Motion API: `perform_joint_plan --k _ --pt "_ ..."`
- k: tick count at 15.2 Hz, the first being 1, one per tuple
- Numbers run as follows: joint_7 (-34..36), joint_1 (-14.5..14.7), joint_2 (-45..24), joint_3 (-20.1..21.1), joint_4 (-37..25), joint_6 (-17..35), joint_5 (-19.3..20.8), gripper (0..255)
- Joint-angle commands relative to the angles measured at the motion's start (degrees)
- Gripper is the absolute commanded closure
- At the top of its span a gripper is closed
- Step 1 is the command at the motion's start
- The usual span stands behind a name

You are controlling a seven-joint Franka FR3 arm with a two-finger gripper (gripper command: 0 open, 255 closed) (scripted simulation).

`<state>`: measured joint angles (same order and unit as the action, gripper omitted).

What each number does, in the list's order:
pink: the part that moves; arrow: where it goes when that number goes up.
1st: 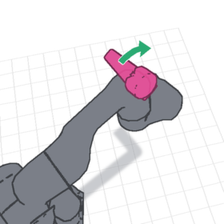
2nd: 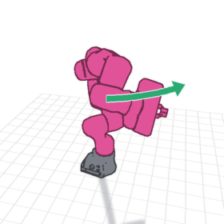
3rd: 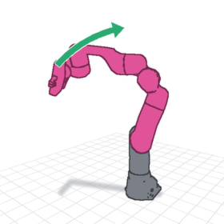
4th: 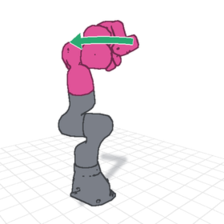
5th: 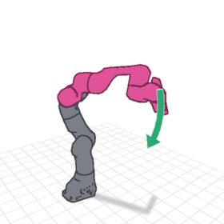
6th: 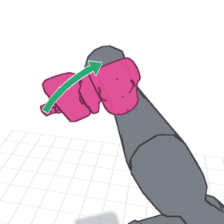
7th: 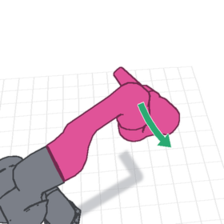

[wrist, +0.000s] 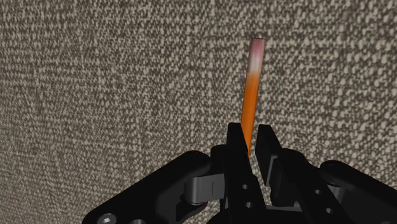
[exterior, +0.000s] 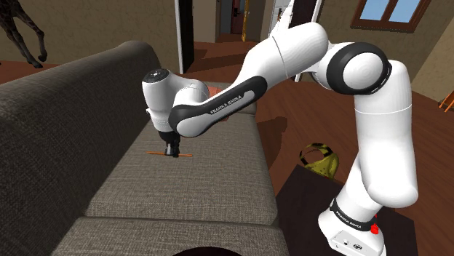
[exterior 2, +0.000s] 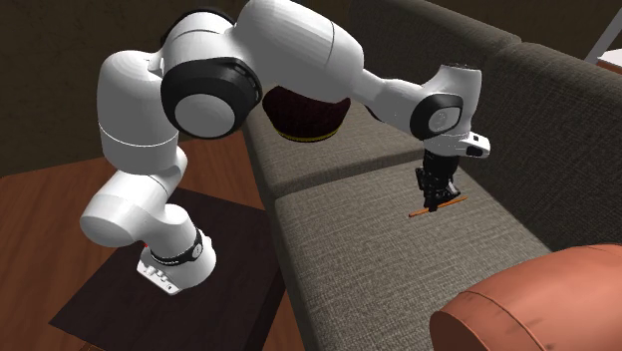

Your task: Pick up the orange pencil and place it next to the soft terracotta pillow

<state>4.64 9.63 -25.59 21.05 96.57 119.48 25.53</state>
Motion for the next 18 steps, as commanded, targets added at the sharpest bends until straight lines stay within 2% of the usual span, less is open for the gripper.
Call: perform_joint_plan --k 1,6,10,18 --pt "0.0 0.0 0.0 0.0 0.0 0.0 0.0 0" --pt "0.0 0.0 0.0 0.0 0.0 0.0 0.0 0" --pt "-1.18 0.46 2.83 1.1 -3.03 -5.66 -1.87 0" --pt "-1.18 0.46 2.83 1.09 -3.03 -5.66 -1.87 0"
